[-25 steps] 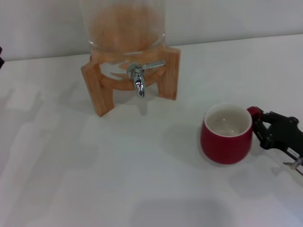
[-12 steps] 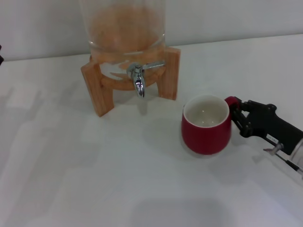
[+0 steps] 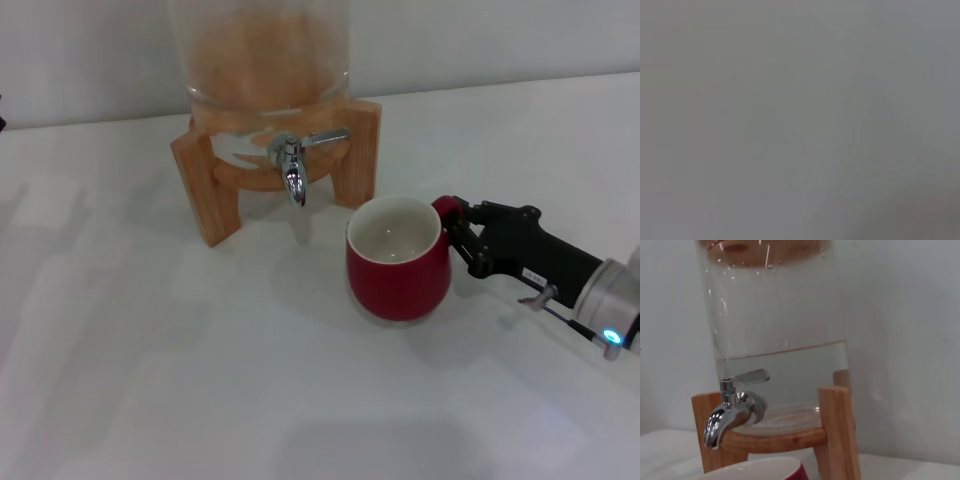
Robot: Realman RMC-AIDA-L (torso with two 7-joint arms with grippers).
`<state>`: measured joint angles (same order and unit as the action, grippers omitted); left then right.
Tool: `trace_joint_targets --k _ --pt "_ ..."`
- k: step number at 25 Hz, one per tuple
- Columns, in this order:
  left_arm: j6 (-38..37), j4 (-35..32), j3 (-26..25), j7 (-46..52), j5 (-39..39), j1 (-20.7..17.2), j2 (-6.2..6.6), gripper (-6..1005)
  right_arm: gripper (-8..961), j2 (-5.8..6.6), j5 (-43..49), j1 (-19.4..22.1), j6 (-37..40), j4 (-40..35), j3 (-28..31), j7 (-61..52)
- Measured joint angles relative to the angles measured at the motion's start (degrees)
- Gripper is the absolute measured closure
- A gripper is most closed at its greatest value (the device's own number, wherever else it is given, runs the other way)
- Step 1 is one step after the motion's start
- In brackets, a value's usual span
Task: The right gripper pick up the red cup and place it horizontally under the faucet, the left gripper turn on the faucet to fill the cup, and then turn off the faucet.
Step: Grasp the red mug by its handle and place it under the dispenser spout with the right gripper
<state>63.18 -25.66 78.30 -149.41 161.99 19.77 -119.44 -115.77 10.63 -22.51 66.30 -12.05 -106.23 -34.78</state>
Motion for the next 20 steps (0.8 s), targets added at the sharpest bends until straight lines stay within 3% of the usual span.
trace_joint_targets --k 20 --pt "0.0 0.2 -0.3 0.0 0.2 0.5 0.00 170 817 -0.19 0.0 -5.0 -7.2 -2.9 -4.5 -2.7"
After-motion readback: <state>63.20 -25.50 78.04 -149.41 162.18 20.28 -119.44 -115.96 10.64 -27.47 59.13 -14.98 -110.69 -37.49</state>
